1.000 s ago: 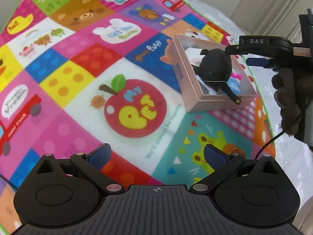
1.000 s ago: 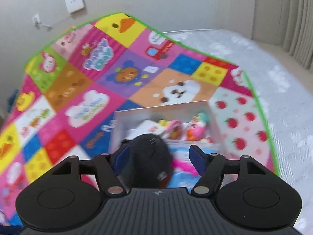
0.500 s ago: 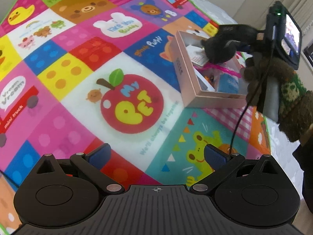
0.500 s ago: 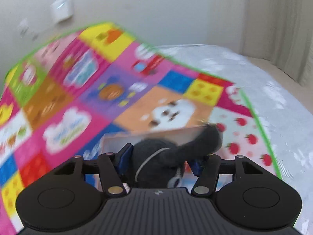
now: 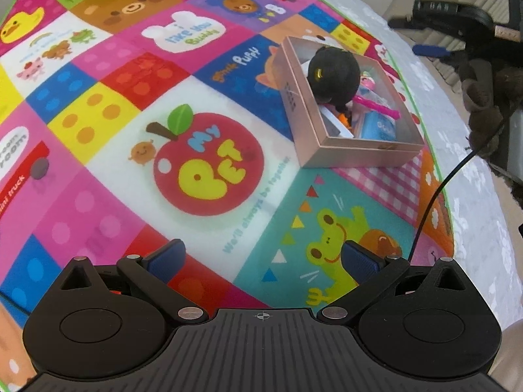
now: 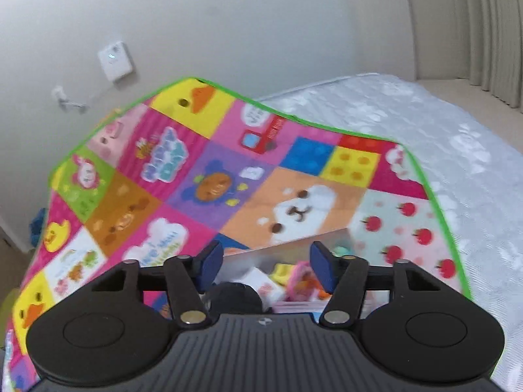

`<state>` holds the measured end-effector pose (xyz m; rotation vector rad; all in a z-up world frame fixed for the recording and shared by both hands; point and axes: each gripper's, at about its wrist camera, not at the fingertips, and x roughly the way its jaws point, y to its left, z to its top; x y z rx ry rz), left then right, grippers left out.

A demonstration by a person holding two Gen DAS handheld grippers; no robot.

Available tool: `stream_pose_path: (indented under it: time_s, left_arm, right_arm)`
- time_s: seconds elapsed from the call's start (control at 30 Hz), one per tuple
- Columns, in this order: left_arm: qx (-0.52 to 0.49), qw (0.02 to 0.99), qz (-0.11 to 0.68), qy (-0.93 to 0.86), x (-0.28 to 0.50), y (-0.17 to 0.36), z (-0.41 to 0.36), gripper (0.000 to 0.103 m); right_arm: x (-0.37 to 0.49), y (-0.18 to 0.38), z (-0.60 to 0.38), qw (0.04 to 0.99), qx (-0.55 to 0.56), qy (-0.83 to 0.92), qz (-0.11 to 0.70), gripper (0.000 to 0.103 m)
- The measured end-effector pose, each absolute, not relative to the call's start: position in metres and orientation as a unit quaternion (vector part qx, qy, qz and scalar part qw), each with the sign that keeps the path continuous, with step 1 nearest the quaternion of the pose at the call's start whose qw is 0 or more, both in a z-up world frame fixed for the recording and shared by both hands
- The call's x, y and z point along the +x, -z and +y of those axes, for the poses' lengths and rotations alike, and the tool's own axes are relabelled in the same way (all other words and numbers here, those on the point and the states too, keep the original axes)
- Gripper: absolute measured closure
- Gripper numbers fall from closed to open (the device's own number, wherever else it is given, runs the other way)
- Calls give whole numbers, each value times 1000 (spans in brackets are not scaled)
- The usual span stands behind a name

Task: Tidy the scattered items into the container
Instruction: 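Lower the plush into the pink box and open the right tool, then press the plush down into the pink box with the right tool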

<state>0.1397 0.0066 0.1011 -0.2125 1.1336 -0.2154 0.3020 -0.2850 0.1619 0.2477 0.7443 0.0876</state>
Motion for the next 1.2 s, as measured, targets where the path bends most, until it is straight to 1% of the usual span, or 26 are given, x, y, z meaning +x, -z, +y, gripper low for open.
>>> stream_pose_path:
  time_s: [0.03, 0.1, 0.17, 0.3, 0.4, 0.47, 0.5, 0.6, 0.67, 0.7, 0.73, 0.77, 0.8, 0.83, 0.87, 0.9, 0.97, 1.07, 1.17, 1.2]
  left_arm:
    - [-101, 832, 536, 100, 140, -101, 7, 0]
    - [-106, 829, 540, 98, 141, -99, 9, 0]
    - [-111, 826, 543, 97, 142, -99, 11, 0]
    - [-118, 825, 545, 92, 144, -99, 12, 0]
    - [-121, 823, 546, 97, 146, -98, 7, 0]
    - [-120, 822, 547, 103, 146, -98, 4, 0]
    - [-118, 823, 546, 105, 145, -99, 3, 0]
    - [-116, 825, 543, 106, 143, -102, 4, 0]
    - [-118, 826, 542, 101, 142, -103, 7, 0]
    - [-118, 826, 542, 97, 142, -102, 10, 0]
    - [-119, 826, 544, 93, 142, -102, 12, 0]
    - [-121, 825, 545, 89, 142, -101, 14, 0]
    - [-122, 823, 548, 87, 143, -99, 15, 0]
    - [-125, 821, 551, 85, 143, -98, 16, 0]
    - [-128, 819, 553, 85, 144, -97, 17, 0]
    - [-131, 817, 555, 87, 144, -97, 17, 0]
    - [-130, 816, 555, 92, 143, -99, 15, 0]
    - [-125, 823, 547, 93, 140, -106, 14, 0]
    - [-128, 826, 541, 91, 140, -110, 17, 0]
    - [-130, 826, 540, 90, 140, -111, 17, 0]
  right_arm:
    - [306, -155, -286, 916, 116, -39, 382, 58]
    - [313, -138, -284, 895, 96, -40, 433, 60]
    - [310, -131, -279, 885, 71, -53, 456, 61]
    - [298, -127, -261, 886, -8, -84, 457, 61]
    - [290, -106, -242, 878, -109, -70, 461, 61]
    - [286, -93, -234, 879, -181, -29, 441, 76]
    - [287, -91, -234, 883, -206, -8, 421, 76]
    - [296, -95, -240, 898, -213, 55, 381, 76]
    - [300, -104, -251, 906, -182, 63, 378, 75]
    - [299, -111, -258, 913, -142, 49, 379, 74]
    - [298, -120, -265, 920, -92, 27, 381, 69]
    - [297, -128, -271, 923, -41, 5, 383, 60]
    - [298, -134, -275, 923, 11, -18, 385, 54]
    - [300, -136, -278, 919, 62, -40, 388, 44]
    - [303, -136, -278, 911, 106, -60, 394, 39]
    - [306, -134, -275, 903, 139, -72, 400, 38]
    - [315, -126, -265, 896, 161, -72, 407, 38]
    - [331, -103, -244, 891, 149, -49, 426, 38]
    - [337, -83, -230, 866, 168, -76, 464, 36]
    - [335, -82, -223, 870, 141, -74, 467, 38]
